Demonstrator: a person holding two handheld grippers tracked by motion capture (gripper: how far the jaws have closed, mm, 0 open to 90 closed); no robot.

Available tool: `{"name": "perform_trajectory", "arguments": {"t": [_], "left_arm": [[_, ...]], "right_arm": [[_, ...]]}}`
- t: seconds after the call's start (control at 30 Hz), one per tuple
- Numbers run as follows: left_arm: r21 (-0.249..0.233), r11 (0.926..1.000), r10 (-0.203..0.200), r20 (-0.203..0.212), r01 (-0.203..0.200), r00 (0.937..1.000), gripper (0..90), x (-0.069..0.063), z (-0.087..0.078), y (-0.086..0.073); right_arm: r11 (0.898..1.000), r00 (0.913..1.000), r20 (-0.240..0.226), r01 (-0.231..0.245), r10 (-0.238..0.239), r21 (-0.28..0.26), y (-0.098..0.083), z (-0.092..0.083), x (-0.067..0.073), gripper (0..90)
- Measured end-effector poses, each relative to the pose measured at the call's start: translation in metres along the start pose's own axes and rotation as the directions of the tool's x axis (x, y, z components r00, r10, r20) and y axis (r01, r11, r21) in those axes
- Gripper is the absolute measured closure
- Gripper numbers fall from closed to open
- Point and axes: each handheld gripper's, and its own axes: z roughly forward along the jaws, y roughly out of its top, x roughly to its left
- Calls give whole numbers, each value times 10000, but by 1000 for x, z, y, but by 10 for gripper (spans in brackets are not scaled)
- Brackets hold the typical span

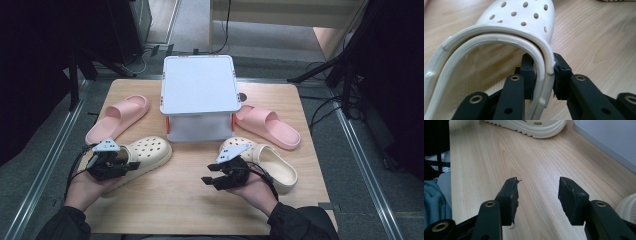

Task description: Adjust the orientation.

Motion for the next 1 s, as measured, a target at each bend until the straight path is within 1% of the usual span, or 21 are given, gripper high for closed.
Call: {"name": "perform_trajectory", "arguments": {"t": [0.07,0.1,0.17,0.23,0.33,0.37,0.43,0.5,0.6,0.67,0.77,0.83,0.93,1.0], "left_arm": [[-26,9999,98,-132,-99,9999,765,-1,-1,1],[-17,9999,105,-119,-105,9999,767,0,-2,2],[-170,9998,64,-127,-66,9999,771,-1,-4,4],[-269,9996,18,-83,-21,10000,773,-3,-6,6],[-352,9993,139,-95,-142,9999,772,-8,-7,9],[-472,9986,217,-126,-222,9997,773,-11,-7,11],[-548,9982,246,36,-243,9997,773,-14,-8,15],[-615,9979,242,257,-226,9994,773,-20,-7,19],[-408,9982,449,453,-431,9980,772,-30,-1,26],[-351,9980,546,587,-526,9968,772,-37,3,30],[-217,9972,738,956,-721,9927,771,-45,9,37],[-144,9956,932,1111,-921,9894,771,-51,15,42],[-69,9929,1188,1252,-1189,9850,771,-58,21,47],[17,9916,1277,1353,-1291,9825,770,-63,26,51]], "right_arm": [[10000,10000,-35,-31,31,-19,0,0,0,511],[10000,9999,-110,-61,61,-37,0,-1,-1,511],[9999,9995,-295,-77,74,-115,0,-1,-1,512],[9998,9994,-353,-53,46,-199,1,-2,0,512],[9998,9995,-299,-34,29,-177,1,-2,0,511],[9998,9996,-263,-67,63,-160,0,-3,0,511],[9997,9997,-219,-97,93,-202,-1,-4,-1,512],[9996,9998,-142,-152,149,-236,-1,-6,-1,514],[9994,9997,-53,-260,259,-229,-3,-8,-2,515],[9992,9995,7,-304,304,-256,-5,-9,-3,515],[9987,9991,113,-398,401,-320,-8,-13,-3,515],[9982,9987,205,-460,468,-375,-10,-16,-2,515],[9975,9978,308,-567,580,-416,-13,-20,-2,515],[9967,9968,406,-668,686,-453,-16,-22,-2,514]]}}
